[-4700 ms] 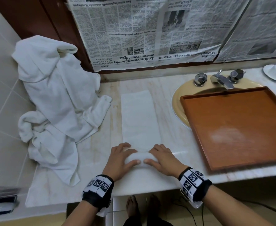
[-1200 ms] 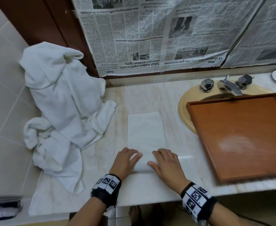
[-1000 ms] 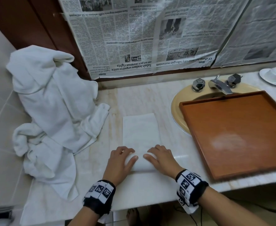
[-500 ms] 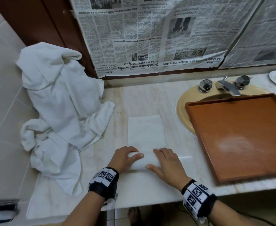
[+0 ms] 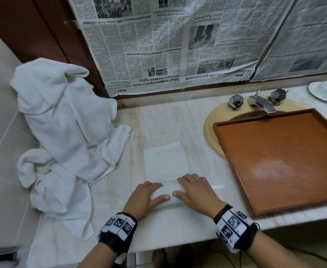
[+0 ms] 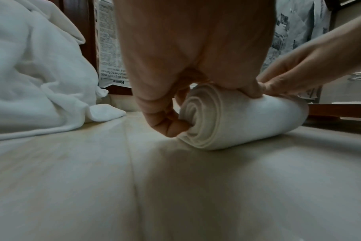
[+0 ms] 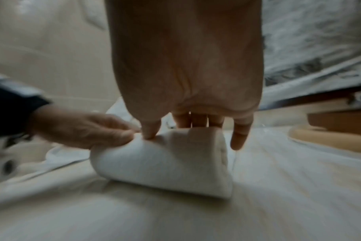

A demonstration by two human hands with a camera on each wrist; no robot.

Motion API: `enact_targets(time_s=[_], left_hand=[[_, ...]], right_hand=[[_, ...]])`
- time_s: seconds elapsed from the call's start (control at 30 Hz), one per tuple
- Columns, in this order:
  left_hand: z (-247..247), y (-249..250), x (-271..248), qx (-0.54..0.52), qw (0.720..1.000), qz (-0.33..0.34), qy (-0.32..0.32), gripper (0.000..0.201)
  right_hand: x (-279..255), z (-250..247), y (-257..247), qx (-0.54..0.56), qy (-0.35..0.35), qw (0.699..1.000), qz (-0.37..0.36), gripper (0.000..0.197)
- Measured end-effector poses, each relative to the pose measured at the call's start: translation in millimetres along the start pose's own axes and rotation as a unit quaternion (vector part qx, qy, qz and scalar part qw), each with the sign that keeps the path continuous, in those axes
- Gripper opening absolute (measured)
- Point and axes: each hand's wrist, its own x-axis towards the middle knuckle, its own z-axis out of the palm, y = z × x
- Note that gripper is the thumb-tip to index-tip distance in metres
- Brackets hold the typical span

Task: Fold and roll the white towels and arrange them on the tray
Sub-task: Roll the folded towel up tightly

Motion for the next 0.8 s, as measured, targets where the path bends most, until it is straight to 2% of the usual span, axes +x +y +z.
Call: enact_targets(time_s=[0.07,0.17,0.33,0.43,0.5,0.57,0.63,0.7,0.77,0.8], left_hand=[[1.3,-1.9,2.6,-0.027,1.000,-0.006,-0.006,0.083],[0.3,-0.7,6.6,-0.049,0.998,-0.021,-0.012,0.080],[3.0,9.0,3.4,-0.039,0.996,-0.011,0.076,0.066],[9.7,8.1,-4.3,0.001,0.998,0.001,0.070,0.069],[14.2,4.2,-7.4,0.003,0.999,-0.006,0.053,0.072],[17.3,0.3,-9.6,-0.016,0.999,-0.017,0.038,0.068],[20.0,-2.5,-10.7,-0.033,0.999,-0.027,0.027,0.065],[21.8,-3.6,-11.5,-0.047,0.998,-0.032,0.028,0.067],[22.6,-4.1,-10.9,-0.059,0.997,-0.036,0.034,0.067],[22.1,-2.6,-10.8,-0.063,0.997,-0.040,0.036,0.064]], right_hand=[[-9.6,8.1,-5.9,0.001,0.051,0.999,-0.009,0.085],[-8.0,21.5,0.6,0.047,0.062,0.997,-0.017,0.091],[9.2,20.5,11.3,0.128,0.019,0.992,0.003,0.105],[13.2,20.6,13.5,0.146,0.000,0.989,0.015,0.105],[11.5,19.8,13.1,0.159,-0.016,0.987,0.015,0.096],[8.1,16.1,10.6,0.169,-0.042,0.985,0.013,0.070],[1.1,14.2,9.2,0.113,-0.038,0.993,0.005,0.057],[-8.9,14.1,6.6,0.045,0.007,0.999,-0.007,0.074],[-14.7,20.3,2.8,0.021,0.034,0.999,-0.020,0.093],[-15.1,25.3,1.9,0.026,0.043,0.998,-0.024,0.093]])
